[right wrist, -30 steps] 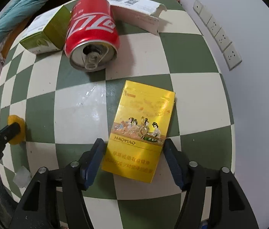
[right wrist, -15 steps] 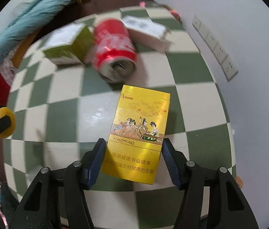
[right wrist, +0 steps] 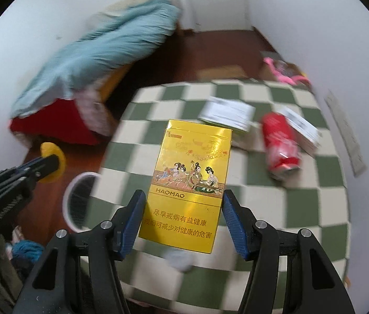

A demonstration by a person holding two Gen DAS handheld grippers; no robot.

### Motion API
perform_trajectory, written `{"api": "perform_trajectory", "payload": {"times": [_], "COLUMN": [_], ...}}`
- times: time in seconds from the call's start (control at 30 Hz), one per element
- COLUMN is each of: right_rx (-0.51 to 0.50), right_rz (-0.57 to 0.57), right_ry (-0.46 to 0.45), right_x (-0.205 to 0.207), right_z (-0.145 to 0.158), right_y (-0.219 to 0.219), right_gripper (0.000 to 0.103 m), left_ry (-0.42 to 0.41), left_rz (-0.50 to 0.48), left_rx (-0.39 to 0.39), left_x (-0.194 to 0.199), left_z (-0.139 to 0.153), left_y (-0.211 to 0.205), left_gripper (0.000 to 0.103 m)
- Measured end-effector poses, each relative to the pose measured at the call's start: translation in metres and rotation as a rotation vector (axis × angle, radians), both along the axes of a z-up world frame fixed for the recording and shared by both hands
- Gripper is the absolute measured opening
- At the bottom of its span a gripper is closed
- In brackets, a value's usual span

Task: Collect trash
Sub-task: 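Carry the orange peel and cigarette pack with both tools over the bin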

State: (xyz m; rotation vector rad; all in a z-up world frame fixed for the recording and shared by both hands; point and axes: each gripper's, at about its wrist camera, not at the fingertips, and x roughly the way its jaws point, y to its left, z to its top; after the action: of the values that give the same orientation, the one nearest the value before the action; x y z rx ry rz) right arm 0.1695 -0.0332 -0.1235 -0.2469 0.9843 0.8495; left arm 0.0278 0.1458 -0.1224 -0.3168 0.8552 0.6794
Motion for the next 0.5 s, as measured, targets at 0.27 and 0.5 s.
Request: {"api": "perform_trajectory", "payload": {"times": [0.27, 0.5], "right_rx": [0.048, -0.017], "right_rz": [0.197, 0.337], "right_ry": [0.040, 0.098], "right_x": [-0.056, -0.101], "right_z": [0.008, -0.034], "right_y": [0.094, 0.183], "right_gripper": [0.061, 0.061], "left_ry": [0.004, 0.021], "left_rz": [0.133, 0.236], "left_rx": [-0.018, -0.193], "left_x": [-0.058, -0.103], "left_z": [-0.012, -0.070], "left_y": [0.069, 0.144], "left_gripper": [0.006, 0.006]}}
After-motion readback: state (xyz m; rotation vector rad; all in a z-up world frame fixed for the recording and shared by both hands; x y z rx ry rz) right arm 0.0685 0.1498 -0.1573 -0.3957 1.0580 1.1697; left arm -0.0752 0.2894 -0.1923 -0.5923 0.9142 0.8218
